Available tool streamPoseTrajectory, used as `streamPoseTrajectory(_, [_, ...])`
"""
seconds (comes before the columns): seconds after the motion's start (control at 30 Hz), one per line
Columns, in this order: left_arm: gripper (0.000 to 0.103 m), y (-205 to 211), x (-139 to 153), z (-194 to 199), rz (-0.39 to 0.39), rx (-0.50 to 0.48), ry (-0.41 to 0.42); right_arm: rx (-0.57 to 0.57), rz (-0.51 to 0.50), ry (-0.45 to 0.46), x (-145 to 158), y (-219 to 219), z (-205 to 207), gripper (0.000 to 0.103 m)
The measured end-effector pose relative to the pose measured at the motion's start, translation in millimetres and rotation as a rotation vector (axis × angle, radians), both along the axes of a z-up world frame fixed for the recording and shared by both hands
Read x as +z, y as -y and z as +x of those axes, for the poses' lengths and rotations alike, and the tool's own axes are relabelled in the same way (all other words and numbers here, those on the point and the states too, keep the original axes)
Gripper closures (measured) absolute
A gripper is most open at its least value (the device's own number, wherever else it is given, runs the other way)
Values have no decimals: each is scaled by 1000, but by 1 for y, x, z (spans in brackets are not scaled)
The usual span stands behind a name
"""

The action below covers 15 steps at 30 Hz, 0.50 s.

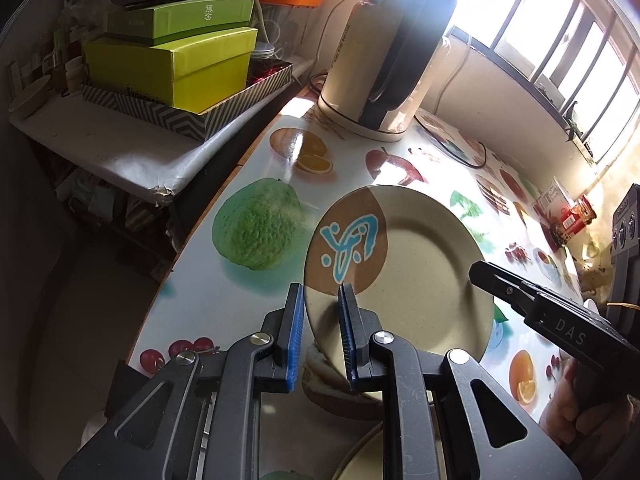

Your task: Organize plates and bowls

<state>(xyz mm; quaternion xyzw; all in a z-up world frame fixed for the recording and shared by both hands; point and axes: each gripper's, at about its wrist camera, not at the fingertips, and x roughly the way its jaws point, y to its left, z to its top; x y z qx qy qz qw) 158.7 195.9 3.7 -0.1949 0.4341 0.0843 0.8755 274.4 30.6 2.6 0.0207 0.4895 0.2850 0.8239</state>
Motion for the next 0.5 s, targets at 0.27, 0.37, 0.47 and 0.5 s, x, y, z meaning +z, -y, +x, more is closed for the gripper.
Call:
streamPoseTrajectory(0.27, [85,9,10,-16,3,-10,20,-8,12,14,11,11,-19,86])
streamPoseTrajectory(0.37, [85,13,12,-23,5,-14,25,-12,19,22,16,17,-27,86])
streamPoseTrajectory(0.47, [85,17,13,-30,4,-18,27,-13,23,31,19,21,-37,86])
streamPoseTrajectory(0.5, [85,18,13,-32,3,-18,27,-15,23,32,20,23,-39,86])
